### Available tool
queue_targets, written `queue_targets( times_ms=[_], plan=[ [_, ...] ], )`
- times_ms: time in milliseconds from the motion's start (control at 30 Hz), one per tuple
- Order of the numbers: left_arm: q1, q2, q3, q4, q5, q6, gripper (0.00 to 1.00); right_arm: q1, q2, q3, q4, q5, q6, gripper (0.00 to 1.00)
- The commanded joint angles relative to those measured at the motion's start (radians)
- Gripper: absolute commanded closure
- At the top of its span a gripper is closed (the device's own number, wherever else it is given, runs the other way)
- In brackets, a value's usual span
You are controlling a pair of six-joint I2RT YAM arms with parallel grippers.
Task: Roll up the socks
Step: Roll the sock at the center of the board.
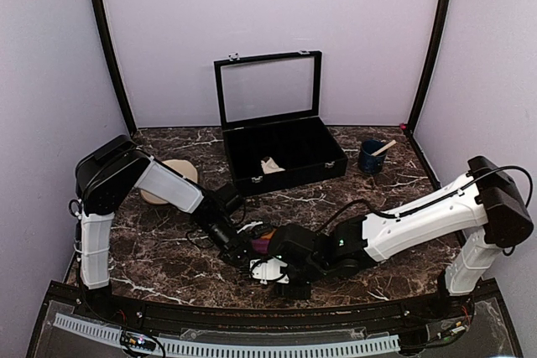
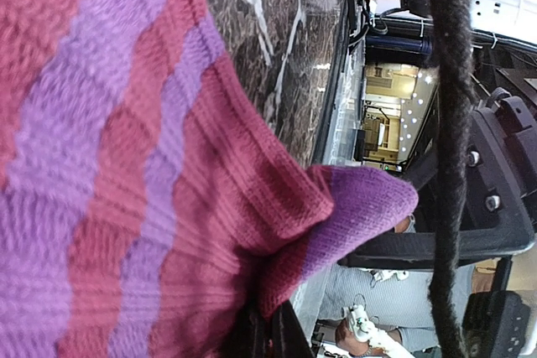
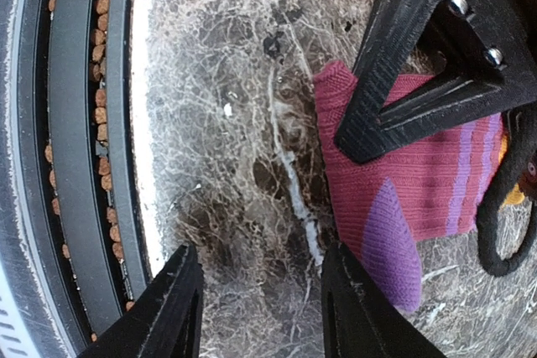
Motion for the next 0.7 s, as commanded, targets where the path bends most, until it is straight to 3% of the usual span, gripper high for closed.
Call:
queue_targets(
  times_ms=[0,667],
  plan=[
    [0.009,0.006,0.013,-0.038,0.027,0.031,1.0,0.002,0.029,0.041,0.027,0.015,-0.032,0.55],
    [0.011,0.03,0.033,-0.07,0.041,0.053,1.0,-0.059,0.05,0.048,0.029,-0.01,-0.074,0.55]
  ],
)
